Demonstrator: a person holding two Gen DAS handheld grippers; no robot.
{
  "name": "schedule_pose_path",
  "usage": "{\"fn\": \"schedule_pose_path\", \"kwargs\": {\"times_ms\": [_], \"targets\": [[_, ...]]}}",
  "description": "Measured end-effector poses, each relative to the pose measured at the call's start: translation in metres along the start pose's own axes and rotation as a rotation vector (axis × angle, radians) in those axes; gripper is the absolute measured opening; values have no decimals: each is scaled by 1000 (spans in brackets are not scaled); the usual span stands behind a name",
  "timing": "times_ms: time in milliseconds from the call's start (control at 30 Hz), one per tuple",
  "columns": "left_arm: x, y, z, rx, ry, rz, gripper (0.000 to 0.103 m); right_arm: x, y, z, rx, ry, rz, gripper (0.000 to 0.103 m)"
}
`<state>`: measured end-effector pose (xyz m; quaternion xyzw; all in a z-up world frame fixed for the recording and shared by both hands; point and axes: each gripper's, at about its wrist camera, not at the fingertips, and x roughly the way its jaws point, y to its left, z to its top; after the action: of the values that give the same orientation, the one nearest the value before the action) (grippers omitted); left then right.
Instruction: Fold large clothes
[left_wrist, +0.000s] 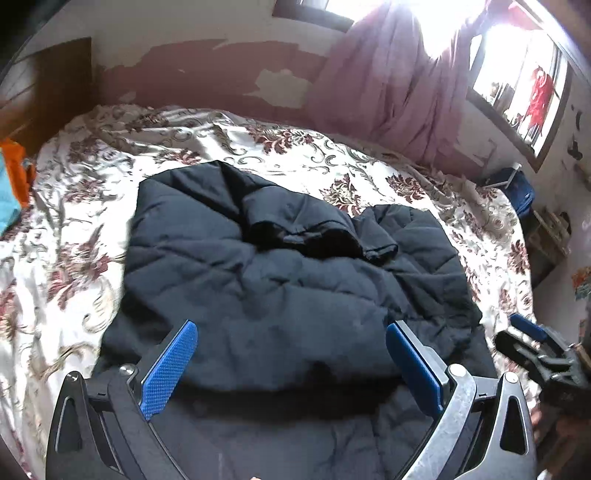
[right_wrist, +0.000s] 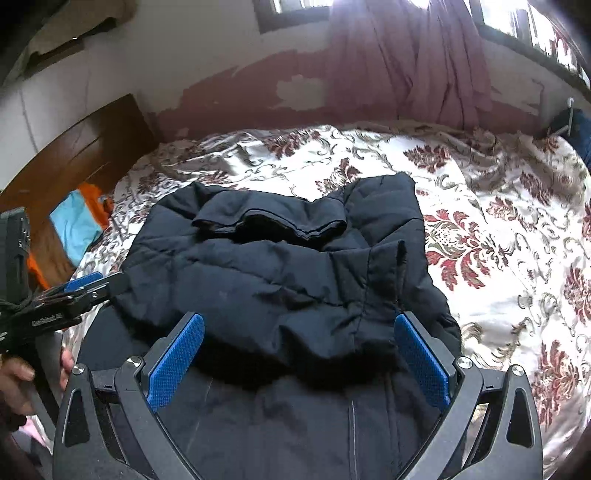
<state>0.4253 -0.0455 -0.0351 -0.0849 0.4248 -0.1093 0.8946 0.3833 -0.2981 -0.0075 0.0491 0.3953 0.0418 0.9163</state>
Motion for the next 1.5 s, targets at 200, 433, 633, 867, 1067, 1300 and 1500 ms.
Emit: {"fn": "schedule_pose_path", "kwargs": {"times_ms": [200, 433, 633, 867, 1067, 1300, 1500], "targets": [[-28, 0, -35, -1, -37, -1, 103, -38, -1, -31, -26, -45, -12, 101], [-58, -11, -73, 36, -48, 7, 103, -67, -4, -59, -48, -47, -19, 101], [-71, -22, -98, 56, -20, 48, 103, -79, 1, -73, -89, -37, -7, 101], [-82, -26, -113, 42, -15, 86, 103, -90, 14, -86, -140, -30, 5, 101], [-87, -27, -121, 55, -8, 126, 103, -99, 22, -96, -215, -20, -15, 101], [-86, -22, -140, 18, 49, 132, 103, -114, 25, -112, -276, 1, -20, 101], [-94, -20, -159, -20, 67, 161, 103, -124, 24, -127, -284, 30, -16, 101]]}}
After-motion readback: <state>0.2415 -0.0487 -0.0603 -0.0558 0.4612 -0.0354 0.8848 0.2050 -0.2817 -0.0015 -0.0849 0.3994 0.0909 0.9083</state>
